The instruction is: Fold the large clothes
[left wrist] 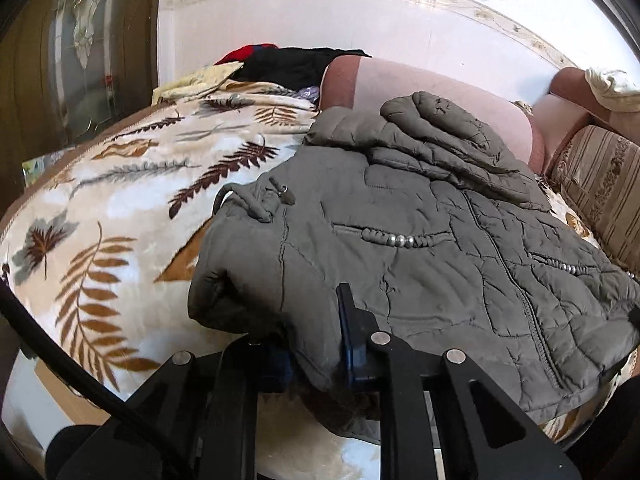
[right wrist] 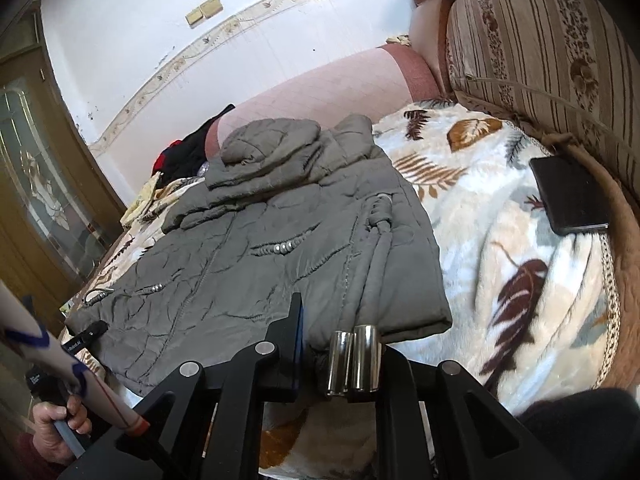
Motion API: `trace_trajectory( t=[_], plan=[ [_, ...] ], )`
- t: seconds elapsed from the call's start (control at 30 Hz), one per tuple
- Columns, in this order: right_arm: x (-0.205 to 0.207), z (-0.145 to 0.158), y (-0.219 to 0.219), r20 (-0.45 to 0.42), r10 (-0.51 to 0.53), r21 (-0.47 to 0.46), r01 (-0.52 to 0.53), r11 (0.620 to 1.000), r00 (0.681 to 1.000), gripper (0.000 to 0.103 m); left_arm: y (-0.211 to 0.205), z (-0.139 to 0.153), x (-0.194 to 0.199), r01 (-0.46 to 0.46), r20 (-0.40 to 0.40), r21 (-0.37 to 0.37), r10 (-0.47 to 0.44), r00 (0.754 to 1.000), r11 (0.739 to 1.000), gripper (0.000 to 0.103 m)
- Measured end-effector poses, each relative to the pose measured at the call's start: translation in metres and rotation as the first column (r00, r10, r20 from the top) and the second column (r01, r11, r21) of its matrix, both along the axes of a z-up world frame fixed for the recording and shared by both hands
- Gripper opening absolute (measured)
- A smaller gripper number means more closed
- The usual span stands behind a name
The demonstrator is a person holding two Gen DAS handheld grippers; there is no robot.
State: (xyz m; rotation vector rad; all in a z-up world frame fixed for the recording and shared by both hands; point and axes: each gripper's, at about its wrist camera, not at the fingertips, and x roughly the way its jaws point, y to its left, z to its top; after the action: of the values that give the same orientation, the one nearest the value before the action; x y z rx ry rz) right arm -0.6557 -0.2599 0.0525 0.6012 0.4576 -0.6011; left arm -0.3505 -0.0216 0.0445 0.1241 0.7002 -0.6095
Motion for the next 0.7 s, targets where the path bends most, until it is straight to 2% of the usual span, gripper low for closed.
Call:
trace_trajectory(
  t=[0.2,0.5,0.7],
  plan=[
    [0.001,0.018,-0.007,0.03,0.015,-0.017,-0.015,1.0,0.999,0.014,-0.002,0.015,0.006,0.015,0.024,-0.027,-0.014,1.0,1.0,0.017],
    [0.01,0.06,-0.026,0.105,0.023,-0.037,-0.019,0.999,0.994,0.014,-0.016,0.063,0.024,0.044,0.088,-0.092,-0.036,0.995,0.995,0.017],
    [0.025,0.093,-0.041,0.124,0.023,-0.094,-0.012,0.995,0.992,0.014,-0.03,0.092,0.041,0.062,0.126,-0.117,-0.047,0.991,0.991,0.018]
  ],
)
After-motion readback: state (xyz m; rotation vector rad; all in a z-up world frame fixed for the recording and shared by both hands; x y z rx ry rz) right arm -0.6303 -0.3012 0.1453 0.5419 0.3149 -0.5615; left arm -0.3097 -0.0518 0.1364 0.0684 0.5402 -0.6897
